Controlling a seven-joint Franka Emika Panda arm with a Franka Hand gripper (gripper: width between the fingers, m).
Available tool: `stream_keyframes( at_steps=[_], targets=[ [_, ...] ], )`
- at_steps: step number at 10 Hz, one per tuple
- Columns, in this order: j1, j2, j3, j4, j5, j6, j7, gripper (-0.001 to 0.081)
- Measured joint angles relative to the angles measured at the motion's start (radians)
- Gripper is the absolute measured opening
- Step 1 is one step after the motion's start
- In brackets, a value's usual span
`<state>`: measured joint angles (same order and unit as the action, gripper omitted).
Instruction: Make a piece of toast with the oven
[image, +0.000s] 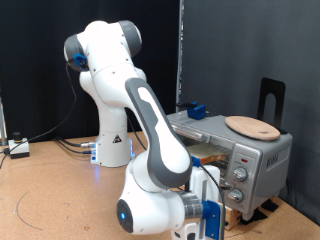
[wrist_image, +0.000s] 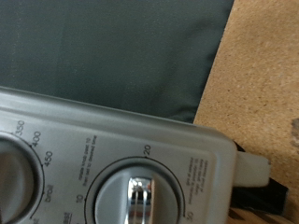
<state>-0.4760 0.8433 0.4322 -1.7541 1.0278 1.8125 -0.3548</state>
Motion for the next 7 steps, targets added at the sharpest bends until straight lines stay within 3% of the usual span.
stream_keyframes(
  at_steps=[7],
  targets=[
    [0.018, 0.003, 0.020, -0.013, 0.002, -0.008, 0.006, 0.0809]
  ],
)
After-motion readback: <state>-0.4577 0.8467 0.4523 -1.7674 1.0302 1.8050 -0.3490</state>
